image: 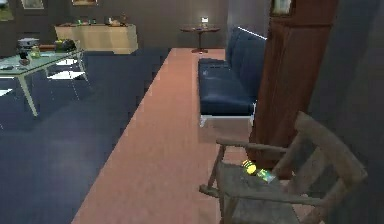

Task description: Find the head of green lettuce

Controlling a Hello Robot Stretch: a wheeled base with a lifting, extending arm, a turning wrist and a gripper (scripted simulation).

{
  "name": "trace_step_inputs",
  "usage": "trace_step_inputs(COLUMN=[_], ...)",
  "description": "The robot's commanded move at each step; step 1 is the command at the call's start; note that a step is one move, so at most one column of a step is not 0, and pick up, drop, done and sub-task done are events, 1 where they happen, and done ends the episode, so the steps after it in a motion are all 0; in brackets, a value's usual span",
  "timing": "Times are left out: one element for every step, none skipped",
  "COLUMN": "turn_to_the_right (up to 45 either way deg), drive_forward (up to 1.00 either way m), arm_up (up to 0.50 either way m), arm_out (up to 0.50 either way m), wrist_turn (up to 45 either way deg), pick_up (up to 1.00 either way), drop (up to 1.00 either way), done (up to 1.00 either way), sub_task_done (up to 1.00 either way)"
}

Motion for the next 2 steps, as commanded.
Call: trace_step_inputs(turn_to_the_right=[-30.0, 0.0], drive_forward=[0.00, 1.00], arm_up=[0.00, 0.00], arm_out=[0.00, 0.00], wrist_turn=[0.0, 0.0], pick_up=[0.00, 0.00], drop=[0.00, 0.00], done=[0.00, 0.00], sub_task_done=[0.00, 0.00])
